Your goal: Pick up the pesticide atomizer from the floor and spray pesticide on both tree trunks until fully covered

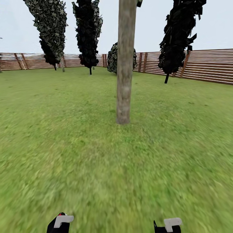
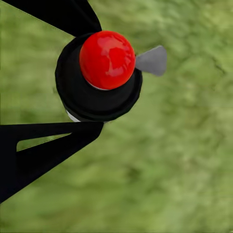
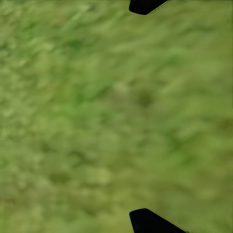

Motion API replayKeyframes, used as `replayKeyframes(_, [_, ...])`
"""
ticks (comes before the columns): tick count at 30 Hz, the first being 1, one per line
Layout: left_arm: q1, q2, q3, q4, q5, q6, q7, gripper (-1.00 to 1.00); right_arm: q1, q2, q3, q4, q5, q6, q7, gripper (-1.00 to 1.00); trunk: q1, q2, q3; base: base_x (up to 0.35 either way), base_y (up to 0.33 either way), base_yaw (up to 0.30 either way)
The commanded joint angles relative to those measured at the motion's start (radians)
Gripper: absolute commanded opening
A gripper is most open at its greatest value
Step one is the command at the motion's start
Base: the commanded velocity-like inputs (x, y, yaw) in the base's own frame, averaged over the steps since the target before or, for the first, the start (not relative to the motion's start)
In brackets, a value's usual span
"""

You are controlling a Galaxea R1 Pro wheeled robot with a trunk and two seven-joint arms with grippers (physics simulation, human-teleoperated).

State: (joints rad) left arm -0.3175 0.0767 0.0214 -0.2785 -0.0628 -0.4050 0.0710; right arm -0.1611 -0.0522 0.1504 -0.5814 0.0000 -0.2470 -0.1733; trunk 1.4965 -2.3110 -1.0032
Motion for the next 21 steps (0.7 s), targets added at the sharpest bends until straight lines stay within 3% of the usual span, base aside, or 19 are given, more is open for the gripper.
replayKeyframes(1, [0.0, 0.0, 0.0, 0.0, 0.0, 0.0, 0.0, -1.0, 0.0, 0.0, 0.0, 0.0, 0.0, 0.0, 0.0, 1.0, 0.0, 0.0, 0.0, 0.339, 0.0, 0.0])
replayKeyframes(21, [0.0, 0.0, 0.0, 0.0, 0.0, 0.001, 0.0, -1.0, 0.0, -0.001, 0.0, 0.0, 0.002, 0.0, 0.0, 1.0, 0.0, 0.0, 0.0, 0.339, 0.0, 0.0])
